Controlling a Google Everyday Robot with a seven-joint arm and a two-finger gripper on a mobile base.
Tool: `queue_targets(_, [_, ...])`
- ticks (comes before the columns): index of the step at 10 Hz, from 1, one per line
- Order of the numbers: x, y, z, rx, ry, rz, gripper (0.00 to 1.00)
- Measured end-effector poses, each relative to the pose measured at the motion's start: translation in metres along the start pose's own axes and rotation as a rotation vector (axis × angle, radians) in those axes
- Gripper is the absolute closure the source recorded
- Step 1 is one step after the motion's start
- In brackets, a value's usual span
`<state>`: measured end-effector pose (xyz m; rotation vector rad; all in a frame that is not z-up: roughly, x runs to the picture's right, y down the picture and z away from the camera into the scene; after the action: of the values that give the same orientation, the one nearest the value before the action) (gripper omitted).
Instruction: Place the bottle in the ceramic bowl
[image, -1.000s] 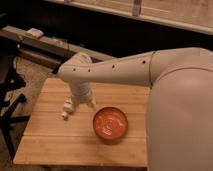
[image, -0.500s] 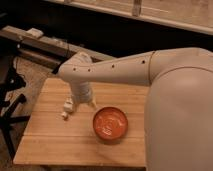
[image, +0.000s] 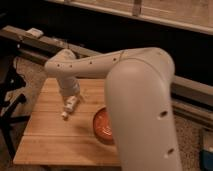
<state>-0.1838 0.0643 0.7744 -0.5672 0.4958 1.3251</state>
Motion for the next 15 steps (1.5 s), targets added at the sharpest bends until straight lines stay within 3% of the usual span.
queue_targets(3, [-0.054,0.039,0.019,-0.012,-0.025,-0.037,0.35])
queue_targets(6, [-0.086,0.048,0.055,-0.017,-0.037,-0.038,0.35])
queue_targets(9, [-0.100,0.037,0.077,-0.015,-0.032,-0.019,0.35])
queue_targets(15, [-0.103,0.028,0.094,-0.016,-0.011,0.007,0.35])
